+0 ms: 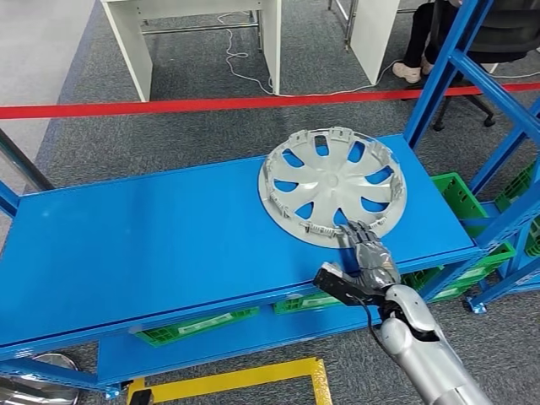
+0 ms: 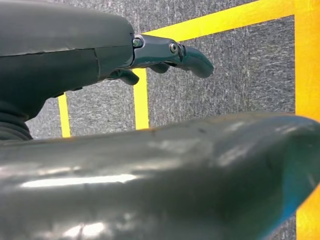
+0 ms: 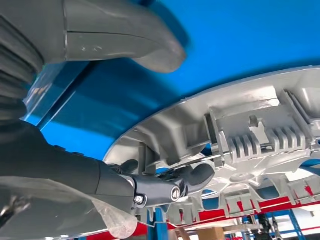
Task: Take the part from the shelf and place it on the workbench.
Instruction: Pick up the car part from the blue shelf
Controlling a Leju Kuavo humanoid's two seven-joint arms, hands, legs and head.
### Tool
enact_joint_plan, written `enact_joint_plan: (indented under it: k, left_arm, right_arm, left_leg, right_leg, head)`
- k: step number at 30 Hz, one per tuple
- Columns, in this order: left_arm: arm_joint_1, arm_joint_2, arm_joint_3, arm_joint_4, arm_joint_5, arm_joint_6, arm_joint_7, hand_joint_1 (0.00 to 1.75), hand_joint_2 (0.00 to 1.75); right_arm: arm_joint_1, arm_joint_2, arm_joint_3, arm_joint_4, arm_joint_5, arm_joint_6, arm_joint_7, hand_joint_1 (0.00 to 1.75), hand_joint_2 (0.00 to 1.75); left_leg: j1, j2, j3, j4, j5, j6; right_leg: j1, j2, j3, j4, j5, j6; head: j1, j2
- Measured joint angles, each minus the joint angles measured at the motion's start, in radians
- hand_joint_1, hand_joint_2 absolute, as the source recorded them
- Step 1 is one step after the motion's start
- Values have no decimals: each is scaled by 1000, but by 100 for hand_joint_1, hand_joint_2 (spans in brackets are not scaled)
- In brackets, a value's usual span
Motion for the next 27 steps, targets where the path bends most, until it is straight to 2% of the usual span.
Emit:
enact_joint_plan:
  k: [12, 16, 22, 27]
  left_arm:
    - [0, 1, 1, 0, -6, -10, -8, 0, 0]
    - [1, 2, 5, 0, -10, -9, -8, 0, 0]
    - [3, 2, 22, 0, -19, -8, -8, 0, 0]
    - [4, 2, 26, 0, -19, -8, -8, 0, 0]
  right_arm:
    - [-64, 12, 26, 89, 19, -2, 21, 0, 175]
    - [-58, 16, 28, 91, 45, -58, 28, 0, 0]
    - [-24, 19, 29, 55, 66, -115, 25, 0, 0]
    - [-2, 21, 30, 17, 81, -125, 28, 0, 0]
  left_leg:
    - [0, 0, 7, 1, -1, 1]
    - [0, 0, 7, 1, 0, 1]
    - [0, 0, 6, 1, 0, 1]
    - [0, 0, 4, 1, 0, 1]
  right_leg:
    - [0, 0, 9, 0, 0, 1]
    - [0, 0, 10, 0, 0, 1]
    - [0, -1, 8, 0, 1, 1]
    - [0, -1, 4, 0, 0, 1]
  head:
    - [0, 0]
    - [0, 0]
    - [0, 0]
    - [0, 0]
